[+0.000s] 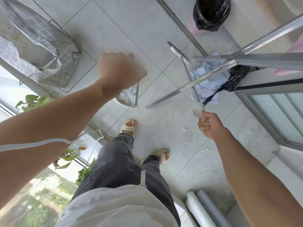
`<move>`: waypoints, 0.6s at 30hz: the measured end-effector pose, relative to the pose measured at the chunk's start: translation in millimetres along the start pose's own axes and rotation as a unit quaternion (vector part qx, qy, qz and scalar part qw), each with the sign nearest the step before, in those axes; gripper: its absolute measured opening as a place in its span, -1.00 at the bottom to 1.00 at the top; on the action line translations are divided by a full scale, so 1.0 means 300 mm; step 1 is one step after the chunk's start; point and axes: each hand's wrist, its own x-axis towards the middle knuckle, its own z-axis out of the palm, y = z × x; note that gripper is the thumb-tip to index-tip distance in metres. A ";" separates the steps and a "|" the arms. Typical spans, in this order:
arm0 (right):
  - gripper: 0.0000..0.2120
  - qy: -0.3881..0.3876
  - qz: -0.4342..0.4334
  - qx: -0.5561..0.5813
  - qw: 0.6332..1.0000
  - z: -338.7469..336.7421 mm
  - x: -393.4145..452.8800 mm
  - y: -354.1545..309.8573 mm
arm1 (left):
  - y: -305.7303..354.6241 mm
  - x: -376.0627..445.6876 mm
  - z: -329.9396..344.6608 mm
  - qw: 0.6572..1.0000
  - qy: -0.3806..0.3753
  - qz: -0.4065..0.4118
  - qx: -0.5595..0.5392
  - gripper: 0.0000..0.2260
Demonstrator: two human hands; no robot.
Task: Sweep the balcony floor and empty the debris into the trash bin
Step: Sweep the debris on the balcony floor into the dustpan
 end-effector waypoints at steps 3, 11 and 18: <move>-0.81 0.030 -0.015 -0.052 0.998 0.031 0.049 -0.057 | 0.014 -0.016 0.008 1.000 0.005 0.001 0.008 -0.59; -0.87 0.053 0.026 -0.155 0.986 0.079 0.113 -0.050 | 0.037 -0.047 0.030 1.000 0.005 0.005 0.017 -0.60; -0.91 0.048 0.095 -0.141 0.984 -0.028 0.014 0.137 | 0.036 -0.087 0.022 1.000 0.004 0.004 0.022 -0.57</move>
